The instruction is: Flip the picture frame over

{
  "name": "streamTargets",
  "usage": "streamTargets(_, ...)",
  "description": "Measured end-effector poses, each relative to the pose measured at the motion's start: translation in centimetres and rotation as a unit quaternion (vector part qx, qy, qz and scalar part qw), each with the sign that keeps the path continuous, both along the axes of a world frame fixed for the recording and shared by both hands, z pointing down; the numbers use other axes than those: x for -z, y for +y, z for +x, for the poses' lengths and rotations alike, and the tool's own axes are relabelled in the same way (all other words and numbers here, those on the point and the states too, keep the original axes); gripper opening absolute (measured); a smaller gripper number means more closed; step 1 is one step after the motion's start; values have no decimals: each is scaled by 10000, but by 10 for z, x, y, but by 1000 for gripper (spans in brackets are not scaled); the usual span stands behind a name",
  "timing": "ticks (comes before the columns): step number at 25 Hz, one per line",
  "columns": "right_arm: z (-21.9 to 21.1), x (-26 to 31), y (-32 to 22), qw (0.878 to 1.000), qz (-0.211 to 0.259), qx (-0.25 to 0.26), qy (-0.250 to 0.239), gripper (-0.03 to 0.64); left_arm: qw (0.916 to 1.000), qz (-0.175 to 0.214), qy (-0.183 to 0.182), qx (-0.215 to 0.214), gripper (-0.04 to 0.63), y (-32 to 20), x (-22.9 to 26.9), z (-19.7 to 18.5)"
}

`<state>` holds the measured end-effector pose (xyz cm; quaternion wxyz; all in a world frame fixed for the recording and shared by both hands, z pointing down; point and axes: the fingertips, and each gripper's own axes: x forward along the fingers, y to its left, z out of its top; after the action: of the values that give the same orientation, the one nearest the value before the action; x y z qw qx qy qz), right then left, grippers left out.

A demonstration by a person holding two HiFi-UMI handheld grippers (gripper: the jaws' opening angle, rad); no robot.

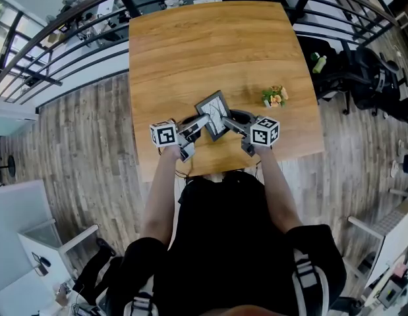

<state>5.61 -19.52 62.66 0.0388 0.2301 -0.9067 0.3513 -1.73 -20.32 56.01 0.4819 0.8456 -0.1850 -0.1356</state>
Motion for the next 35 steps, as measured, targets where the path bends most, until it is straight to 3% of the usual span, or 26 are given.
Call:
streamTargets(9, 1, 5, -2, 9999, 125, -45, 98, 123, 9989, -87, -138, 449, 81, -11, -9, -13)
streamTargets(21, -5, 1, -3, 9993, 50, -240, 298, 94, 9935, -188, -757, 828, 83, -31, -27, -22)
streamTargets(29, 8, -11, -9, 9958, -42, -707, 578, 92, 9846, 141, -1451, 969, 95, -43, -33, -6)
streamTargets(35, 4, -20, -11, 9892, -260, -1213, 782, 92, 9662, 333, -2130, 1414, 135, -52, -42, -9)
